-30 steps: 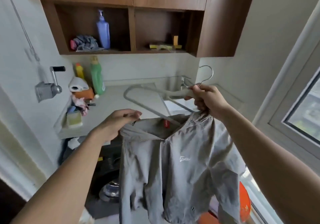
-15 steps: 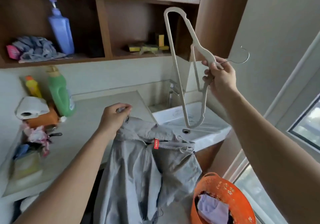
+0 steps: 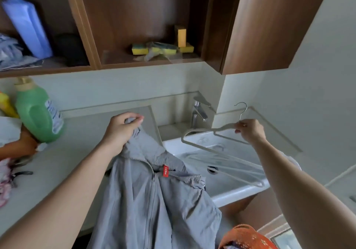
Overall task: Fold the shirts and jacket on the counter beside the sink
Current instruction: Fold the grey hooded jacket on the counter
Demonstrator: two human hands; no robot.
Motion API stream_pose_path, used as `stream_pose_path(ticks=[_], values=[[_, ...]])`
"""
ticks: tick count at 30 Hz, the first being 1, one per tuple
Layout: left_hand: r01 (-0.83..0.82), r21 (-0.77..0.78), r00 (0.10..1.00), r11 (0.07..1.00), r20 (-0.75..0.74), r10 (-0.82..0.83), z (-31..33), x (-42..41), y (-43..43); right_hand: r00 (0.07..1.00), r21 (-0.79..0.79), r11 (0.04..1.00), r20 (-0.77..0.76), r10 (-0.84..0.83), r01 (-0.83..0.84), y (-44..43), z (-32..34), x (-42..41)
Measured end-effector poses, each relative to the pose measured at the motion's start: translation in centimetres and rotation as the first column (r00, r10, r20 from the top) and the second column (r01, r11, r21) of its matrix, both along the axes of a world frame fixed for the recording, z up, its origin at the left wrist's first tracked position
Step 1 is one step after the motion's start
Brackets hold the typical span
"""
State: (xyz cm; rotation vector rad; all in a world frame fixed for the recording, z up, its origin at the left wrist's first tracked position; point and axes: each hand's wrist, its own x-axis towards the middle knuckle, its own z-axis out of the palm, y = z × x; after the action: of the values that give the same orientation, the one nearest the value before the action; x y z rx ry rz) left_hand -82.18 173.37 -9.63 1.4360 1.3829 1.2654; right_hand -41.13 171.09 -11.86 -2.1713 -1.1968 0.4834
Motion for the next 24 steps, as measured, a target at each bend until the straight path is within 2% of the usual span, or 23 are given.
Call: stream_pose_path(ticks=[3, 5, 7, 9, 11, 13, 16, 19, 22, 24], values=[[-0.081, 0.031, 0.997, 0.996, 0.014, 0.081, -0.7, 0.9, 1.9, 0.986, -0.017, 0.999, 0.164, -0.036, 0.040, 4.5, -2.0, 1.3], [-0.117, 0.048, 0.993, 0.992, 0.025, 0.115, -1.4, 1.1, 2.9, 0.983, -0.017, 0.999, 0.180, -0.026, 0.029, 6.6, -3.5, 0.7], [-0.117, 0.032, 0.993, 0.993, 0.014, 0.117, -1.9, 0.7, 3.3, 0.984, -0.014, 0.996, 0.152, 0.088, -0.087, 7.6, -5.1, -1.0], [-0.115, -0.018, 0.993, 0.993, -0.008, 0.115, -2.2, 0.1, 3.7, 0.967, -0.076, 0.969, 0.087, 0.241, -0.234, 7.7, -6.7, -3.2], [-0.115, -0.072, 0.993, 0.991, -0.028, 0.113, -2.4, -0.5, 3.9, 0.916, -0.209, 0.896, 0.001, 0.401, -0.392, 7.1, -7.9, -5.7], [-0.102, -0.120, 0.994, 0.988, -0.054, 0.096, -2.3, -1.3, 3.8, 0.847, -0.347, 0.779, -0.100, 0.523, -0.522, 6.1, -9.1, -8.3], [-0.081, -0.161, 0.995, 0.984, -0.074, 0.069, -1.9, -2.8, 2.7, 0.782, -0.446, 0.647, -0.266, 0.564, -0.618, 4.2, -9.7, -12.1], [-0.051, -0.189, 0.995, 0.981, -0.098, 0.033, -1.4, -5.6, 0.6, 0.711, -0.485, 0.559, -0.216, 0.669, -0.673, 2.3, -9.0, -15.4], [-0.068, -0.288, 0.978, 0.955, -0.207, 0.008, -1.5, -9.5, -2.1, 0.612, -0.536, 0.447, -0.172, 0.772, -0.716, 0.4, -7.4, -18.4], [-0.085, -0.406, 0.964, 0.910, -0.263, -0.027, -1.5, -12.3, -4.5, 0.605, -0.502, 0.462, -0.164, 0.779, -0.731, -0.9, -6.1, -20.4]])
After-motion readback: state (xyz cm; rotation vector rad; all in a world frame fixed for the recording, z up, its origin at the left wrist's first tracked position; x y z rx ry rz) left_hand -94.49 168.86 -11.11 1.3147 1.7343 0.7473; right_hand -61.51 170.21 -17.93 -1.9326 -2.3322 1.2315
